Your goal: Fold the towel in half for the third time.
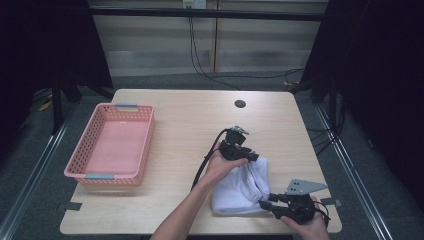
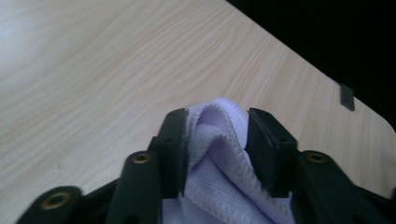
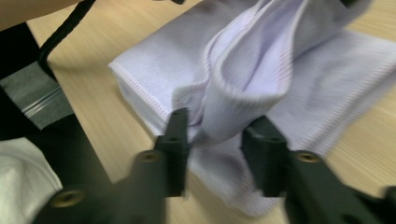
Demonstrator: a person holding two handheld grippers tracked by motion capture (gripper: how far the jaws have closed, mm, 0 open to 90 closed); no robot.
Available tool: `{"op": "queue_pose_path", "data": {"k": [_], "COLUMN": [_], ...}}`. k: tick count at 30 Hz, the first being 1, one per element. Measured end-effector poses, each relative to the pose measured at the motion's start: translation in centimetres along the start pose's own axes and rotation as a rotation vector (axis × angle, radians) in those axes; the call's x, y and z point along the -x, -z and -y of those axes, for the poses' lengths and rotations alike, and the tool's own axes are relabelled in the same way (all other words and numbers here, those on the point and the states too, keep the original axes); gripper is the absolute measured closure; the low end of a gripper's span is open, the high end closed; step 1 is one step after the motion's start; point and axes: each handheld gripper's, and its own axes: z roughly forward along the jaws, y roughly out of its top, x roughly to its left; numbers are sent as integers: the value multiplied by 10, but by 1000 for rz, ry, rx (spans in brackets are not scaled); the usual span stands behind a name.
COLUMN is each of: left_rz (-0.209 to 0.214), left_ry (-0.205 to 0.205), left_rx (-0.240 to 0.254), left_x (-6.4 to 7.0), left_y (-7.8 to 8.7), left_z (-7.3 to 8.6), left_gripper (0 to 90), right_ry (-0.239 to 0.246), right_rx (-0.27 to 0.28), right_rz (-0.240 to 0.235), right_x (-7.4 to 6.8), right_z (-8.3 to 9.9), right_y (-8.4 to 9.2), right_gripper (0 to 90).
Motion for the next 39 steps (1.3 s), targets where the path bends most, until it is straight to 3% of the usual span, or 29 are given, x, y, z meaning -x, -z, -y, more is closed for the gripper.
{"op": "queue_pose_path", "data": {"k": [3, 4, 6, 7, 8, 10, 13, 17, 19, 20, 21, 22, 23, 26, 28, 30, 32, 34, 39], "left_rz": [-11, -13, -12, -20, -28, -38, -56, -61, -57, -57, -58, -61, -61, -52, -62, -63, -67, -58, -33], "left_ry": [-4, -13, -19, -20, -16, -12, -45, -40, -39, -39, -52, -78, -78, -91, -99, -98, -92, -116, -97], "left_rx": [29, 51, 54, 54, 61, 60, 45, 20, 4, 4, -3, -24, -24, -32, -57, -63, -94, -104, -145], "left_x": [4, 4, 4, 4, 2, 1, -1, 0, 7, 7, 11, 19, 19, 30, 32, 32, 35, 38, 39], "left_y": [9, 19, 24, 29, 37, 42, 60, 73, 85, 85, 89, 94, 94, 105, 111, 113, 115, 115, 111], "left_z": [-4, -5, -4, -3, 3, 7, 29, 46, 62, 62, 68, 79, 79, 100, 109, 114, 130, 137, 143], "left_gripper": [422, 395, 388, 381, 380, 383, 449, 453, 449, 445, 445, 430, 427, 396, 383, 361, 325, 302, 242], "right_ry": [-34, -44, -47, -34, -38, -51, -39, -35, -14, -14, -18, -12, -12, -14, -62, -64, -91, -93, -99], "right_rx": [33, 44, 48, 59, 64, 64, 46, 38, 12, 12, 10, -32, -32, -100, -96, -103, -103, -111, -97], "right_rz": [39, 46, 64, 121, 108, 119, 133, 144, 179, 179, 171, 193, 193, 265, 254, 268, 268, 261, 251], "right_x": [6, 9, 12, 16, 20, 28, 41, 57, 63, 63, 66, 69, 69, 81, 91, 94, 101, 103, 104], "right_z": [0, -1, -3, -9, -13, -24, -45, -74, -84, -84, -87, -91, -91, -82, -74, -70, -59, -55, -48], "right_y": [13, 17, 19, 20, 18, 10, -8, -36, -51, -51, -58, -71, -71, -85, -83, -80, -73, -72, -75], "right_gripper": [407, 381, 352, 332, 331, 321, 296, 289, 279, 279, 277, 287, 287, 307, 329, 367, 407, 432, 412]}}
